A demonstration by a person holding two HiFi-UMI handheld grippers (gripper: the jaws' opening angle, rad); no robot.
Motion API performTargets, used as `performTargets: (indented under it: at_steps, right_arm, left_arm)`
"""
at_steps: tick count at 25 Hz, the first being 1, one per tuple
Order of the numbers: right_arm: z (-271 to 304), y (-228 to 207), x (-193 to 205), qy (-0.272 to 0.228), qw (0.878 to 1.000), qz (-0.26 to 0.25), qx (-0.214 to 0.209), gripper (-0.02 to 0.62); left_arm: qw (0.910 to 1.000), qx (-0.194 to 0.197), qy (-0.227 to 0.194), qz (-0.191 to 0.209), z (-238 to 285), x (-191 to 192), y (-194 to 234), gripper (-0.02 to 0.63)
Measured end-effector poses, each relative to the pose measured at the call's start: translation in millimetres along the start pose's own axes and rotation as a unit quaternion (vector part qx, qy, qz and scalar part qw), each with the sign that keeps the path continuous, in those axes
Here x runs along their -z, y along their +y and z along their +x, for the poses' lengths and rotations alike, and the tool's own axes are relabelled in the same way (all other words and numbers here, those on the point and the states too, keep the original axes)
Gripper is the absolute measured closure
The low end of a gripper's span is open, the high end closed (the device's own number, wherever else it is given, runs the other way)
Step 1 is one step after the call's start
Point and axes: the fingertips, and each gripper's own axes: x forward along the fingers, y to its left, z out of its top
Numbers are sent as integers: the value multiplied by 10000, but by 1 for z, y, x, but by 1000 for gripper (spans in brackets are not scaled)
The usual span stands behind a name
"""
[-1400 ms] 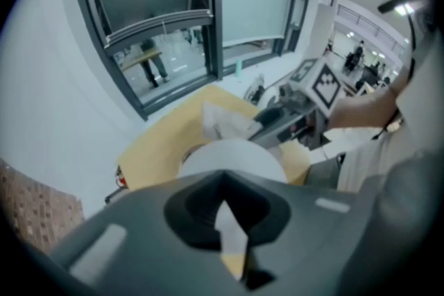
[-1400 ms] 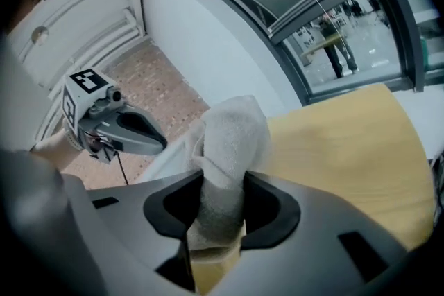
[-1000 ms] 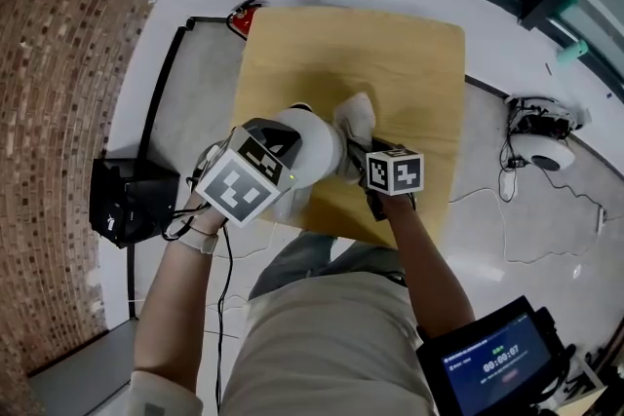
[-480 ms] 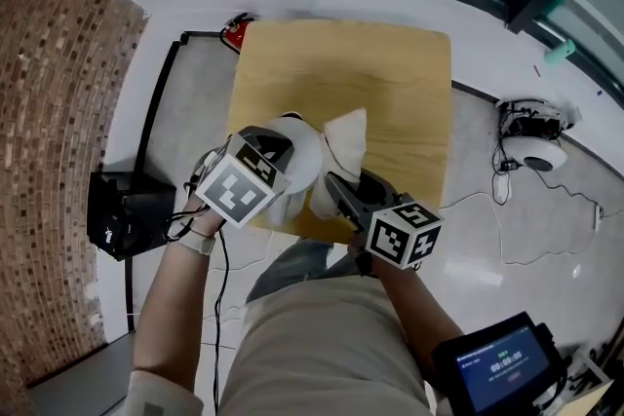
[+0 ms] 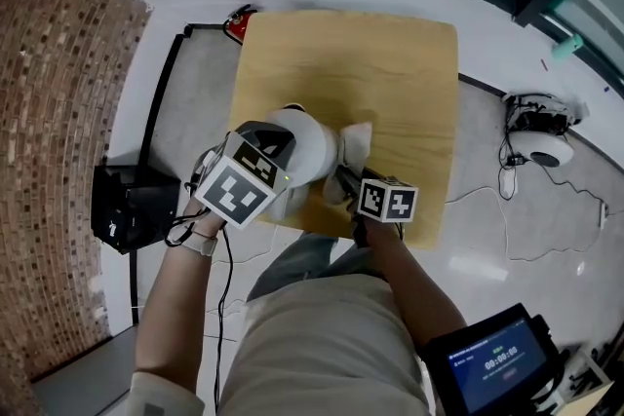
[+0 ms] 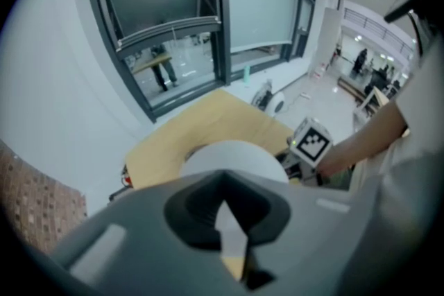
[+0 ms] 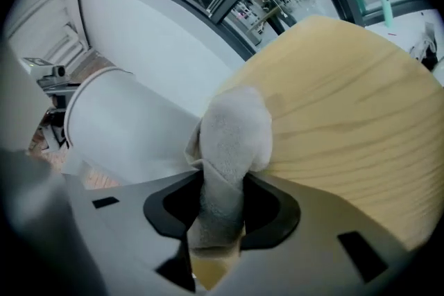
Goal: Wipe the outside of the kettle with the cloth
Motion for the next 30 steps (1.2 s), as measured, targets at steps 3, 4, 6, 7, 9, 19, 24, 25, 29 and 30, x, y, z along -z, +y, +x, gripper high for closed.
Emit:
performTargets:
  at_steps: [3,4,6,7,9,19,24,25,29,30]
  right_arm:
    - [8,-11,3,128,9999,25,110,445]
    - [4,-9,3,151,9998,46,78,445]
    - [-12,11,0,124,9998,-10,-170,445]
    - [-23,28,-3,67,9991,-78,-409,445]
    - [-47,66,-11,-125,9949,-276,-959,445]
    - [-46,72,-21,44,9915,-865,-975,443]
    - [-40,38,-42,202,9899,-1303,-527,445]
    - [-40,35,-59,82,9883,-1437,-496,445]
    - [-11,44,-118,140,9750,-2073,-783,445]
    - [0,53,-128,301,9692,-2255,-940,445]
  left_arm:
    - [10000,-2,-17,-17,1,-1,0,607]
    - [10000,16,-32,-40,2,-2,0,607]
    - [10000,38,-52,-64,4,-2,0,607]
    - [10000,36,-53,-60,5,-2,0,607]
    - [10000,18,-47,-40,8,0,0,607]
    - [10000,-35,-13,88,8,-1,2,607]
    - [9984,-526,2,199,-22,16,-28,607]
    - [9994,-313,-157,-2,-30,20,-51,607]
    - [9964,626,-300,-496,-20,42,-134,607]
    - [9964,614,-186,-551,-10,49,-141,607]
